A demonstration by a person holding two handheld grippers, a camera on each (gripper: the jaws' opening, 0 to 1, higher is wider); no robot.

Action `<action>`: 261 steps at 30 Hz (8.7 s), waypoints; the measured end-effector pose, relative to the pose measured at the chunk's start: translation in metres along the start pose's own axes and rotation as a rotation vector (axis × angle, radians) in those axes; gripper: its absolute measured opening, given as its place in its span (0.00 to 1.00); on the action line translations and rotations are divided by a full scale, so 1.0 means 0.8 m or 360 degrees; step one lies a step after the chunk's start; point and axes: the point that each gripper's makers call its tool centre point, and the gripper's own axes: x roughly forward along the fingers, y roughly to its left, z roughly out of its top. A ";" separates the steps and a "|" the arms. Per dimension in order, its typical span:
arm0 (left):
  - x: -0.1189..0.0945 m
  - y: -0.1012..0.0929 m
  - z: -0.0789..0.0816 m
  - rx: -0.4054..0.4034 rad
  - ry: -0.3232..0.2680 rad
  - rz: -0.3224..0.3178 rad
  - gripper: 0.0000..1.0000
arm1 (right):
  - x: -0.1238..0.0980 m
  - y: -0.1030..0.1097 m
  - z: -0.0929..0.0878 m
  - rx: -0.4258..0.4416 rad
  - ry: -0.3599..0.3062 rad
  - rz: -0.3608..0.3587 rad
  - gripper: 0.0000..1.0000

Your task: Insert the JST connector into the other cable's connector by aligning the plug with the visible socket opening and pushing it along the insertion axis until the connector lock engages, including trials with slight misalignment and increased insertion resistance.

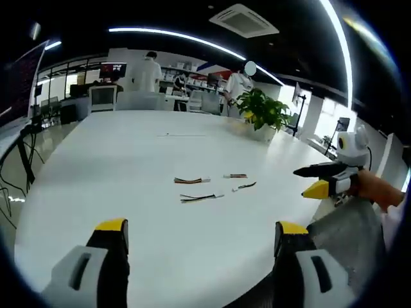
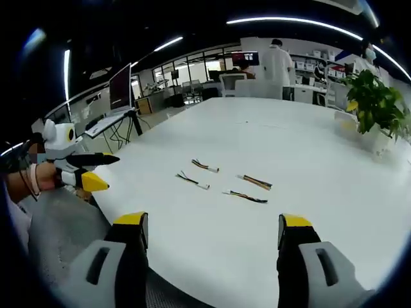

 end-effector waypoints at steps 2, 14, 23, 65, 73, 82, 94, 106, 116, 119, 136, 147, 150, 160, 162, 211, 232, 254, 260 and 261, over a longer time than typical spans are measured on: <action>0.001 0.000 0.000 -0.0013 0.0000 -0.0004 0.93 | 0.001 0.001 -0.001 -0.0002 0.0011 0.0004 0.81; 0.004 -0.008 0.004 0.0015 -0.0030 -0.0052 0.90 | 0.006 0.009 -0.013 -0.0003 0.0089 0.0075 0.80; 0.006 -0.006 -0.001 -0.0022 -0.0025 -0.0064 0.88 | 0.011 0.034 -0.022 -0.0007 0.0142 0.0232 0.80; 0.014 -0.022 -0.020 0.0081 0.0129 -0.0111 0.87 | 0.017 0.049 -0.032 -0.0062 0.0217 0.0313 0.77; 0.016 -0.030 -0.024 0.0130 0.0168 -0.0138 0.87 | 0.018 0.041 -0.034 -0.0091 0.0236 0.0251 0.76; 0.015 -0.024 -0.030 0.0124 0.0215 -0.0112 0.88 | 0.020 0.035 -0.036 -0.0095 0.0261 0.0220 0.76; 0.016 -0.018 -0.024 0.0109 0.0176 -0.0091 0.88 | 0.020 0.022 -0.034 -0.0172 0.0291 0.0207 0.75; 0.020 -0.020 0.004 0.0124 0.0135 -0.0131 0.88 | 0.017 0.020 -0.006 -0.0162 0.0186 0.0202 0.75; 0.024 -0.010 0.019 0.0024 0.0069 -0.0162 0.88 | 0.017 0.009 0.011 -0.0183 0.0150 0.0158 0.74; 0.025 -0.006 0.026 -0.0046 0.0028 -0.0160 0.88 | 0.017 0.006 0.017 -0.0176 0.0135 0.0152 0.73; 0.038 -0.007 0.042 0.0044 0.0041 -0.0243 0.89 | 0.022 -0.014 0.031 -0.0196 0.0111 0.0096 0.72; 0.053 0.001 0.053 0.0074 0.0040 -0.0229 0.89 | 0.028 -0.021 0.040 -0.0199 0.0093 0.0087 0.70; 0.054 0.000 0.054 0.0096 0.0043 -0.0233 0.90 | 0.029 -0.022 0.039 -0.0199 0.0096 0.0079 0.70; 0.062 -0.002 0.065 0.0115 0.0012 -0.0263 0.89 | 0.035 -0.029 0.045 -0.0195 0.0076 0.0065 0.70; 0.063 -0.001 0.067 0.0118 0.0002 -0.0260 0.89 | 0.037 -0.028 0.049 -0.0171 0.0051 0.0084 0.70; 0.113 -0.006 0.124 0.0142 -0.0105 -0.0461 0.85 | 0.063 -0.041 0.080 -0.0302 0.0004 0.0166 0.63; 0.139 -0.004 0.108 0.0238 -0.0046 -0.0480 0.83 | 0.096 -0.048 0.102 -0.0346 -0.0036 0.0214 0.59; 0.170 -0.007 0.107 0.0325 -0.0049 -0.0528 0.78 | 0.119 -0.053 0.087 -0.0423 0.0044 0.0266 0.54; 0.176 -0.007 0.111 0.0302 -0.0071 -0.0540 0.76 | 0.123 -0.057 0.086 -0.0436 0.0053 0.0275 0.53; 0.177 -0.006 0.111 0.0305 -0.0070 -0.0539 0.76 | 0.124 -0.057 0.086 -0.0437 0.0051 0.0277 0.53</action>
